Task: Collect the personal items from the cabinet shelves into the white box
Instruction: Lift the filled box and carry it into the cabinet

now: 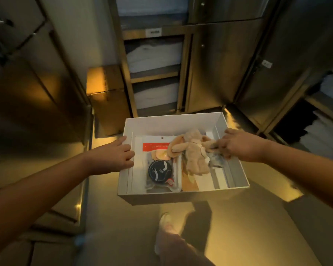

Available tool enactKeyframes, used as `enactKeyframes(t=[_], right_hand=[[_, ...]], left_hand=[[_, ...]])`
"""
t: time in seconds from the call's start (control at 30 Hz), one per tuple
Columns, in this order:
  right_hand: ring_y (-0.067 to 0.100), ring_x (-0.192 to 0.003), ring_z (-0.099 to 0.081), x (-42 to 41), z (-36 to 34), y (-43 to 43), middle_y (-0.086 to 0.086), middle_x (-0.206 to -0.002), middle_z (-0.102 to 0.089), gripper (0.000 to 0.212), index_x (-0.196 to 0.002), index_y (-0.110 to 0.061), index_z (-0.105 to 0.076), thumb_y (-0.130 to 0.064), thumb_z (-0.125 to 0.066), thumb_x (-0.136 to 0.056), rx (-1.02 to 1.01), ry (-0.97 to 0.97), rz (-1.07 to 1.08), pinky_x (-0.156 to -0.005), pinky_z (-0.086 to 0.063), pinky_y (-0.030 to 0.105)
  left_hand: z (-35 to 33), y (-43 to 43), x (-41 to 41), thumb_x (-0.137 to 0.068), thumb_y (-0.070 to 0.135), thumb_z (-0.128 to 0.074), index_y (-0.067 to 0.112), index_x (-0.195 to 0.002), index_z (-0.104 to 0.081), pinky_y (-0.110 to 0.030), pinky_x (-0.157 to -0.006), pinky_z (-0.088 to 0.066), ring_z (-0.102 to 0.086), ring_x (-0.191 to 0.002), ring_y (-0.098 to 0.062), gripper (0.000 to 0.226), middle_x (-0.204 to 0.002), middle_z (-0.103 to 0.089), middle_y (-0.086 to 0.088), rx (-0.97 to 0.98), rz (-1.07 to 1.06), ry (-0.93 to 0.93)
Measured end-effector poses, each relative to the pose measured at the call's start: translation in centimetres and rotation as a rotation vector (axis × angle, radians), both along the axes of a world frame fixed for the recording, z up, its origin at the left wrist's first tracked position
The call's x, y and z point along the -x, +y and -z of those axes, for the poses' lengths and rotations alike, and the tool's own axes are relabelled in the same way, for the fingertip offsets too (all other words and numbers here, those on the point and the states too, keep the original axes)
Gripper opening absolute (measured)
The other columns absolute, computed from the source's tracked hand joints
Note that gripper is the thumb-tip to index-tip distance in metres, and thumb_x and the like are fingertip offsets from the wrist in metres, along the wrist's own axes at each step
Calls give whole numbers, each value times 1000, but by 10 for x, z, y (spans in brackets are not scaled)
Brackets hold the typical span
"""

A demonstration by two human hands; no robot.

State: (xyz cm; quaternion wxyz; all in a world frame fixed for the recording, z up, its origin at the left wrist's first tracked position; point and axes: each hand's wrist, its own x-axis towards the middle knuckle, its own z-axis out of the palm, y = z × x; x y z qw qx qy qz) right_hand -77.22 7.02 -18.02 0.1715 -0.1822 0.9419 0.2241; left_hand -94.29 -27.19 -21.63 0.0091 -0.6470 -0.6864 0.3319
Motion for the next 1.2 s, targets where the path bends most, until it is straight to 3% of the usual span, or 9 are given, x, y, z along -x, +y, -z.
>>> enactKeyframes(t=[0.17, 0.43, 0.77, 1.2], right_hand=[[16, -107, -47, 100, 7, 5, -6, -131, -49, 21, -104, -26, -63, -20, -49, -90, 11, -24, -72, -100, -28, 31], [18, -101, -48, 244, -1, 1, -4, -122, -53, 18, -99, -27, -64, -20, -51, -89, 41, 63, -260, -96, -30, 33], [17, -108, -46, 355, -3, -33, -3, -131, -47, 19, -105, -27, -62, -21, -51, -91, -58, 19, -346, -101, -30, 34], [19, -109, -47, 512, 20, -66, -2, -126, -51, 18, -105, -24, -63, -21, -54, -90, -73, -45, -326, -99, -30, 31]], left_hand=[[-1, -8, 69, -86, 12, -61, 15, -122, -47, -56, -109, -8, -45, -114, -24, 40, -120, -50, -9, 1, -74, 2], [-26, -27, 169, -85, 11, -61, 13, -125, -45, -56, -109, -7, -42, -118, -27, 43, -123, -48, -12, 30, -197, 60], [-11, -63, 242, -89, 16, -58, 17, -131, -40, -54, -108, 0, -38, -124, -25, 45, -131, -44, -10, 70, -365, 15], [17, -87, 394, -88, 10, -58, 13, -129, -41, -56, -109, -6, -39, -123, -27, 45, -129, -45, -13, 85, -339, -17]])
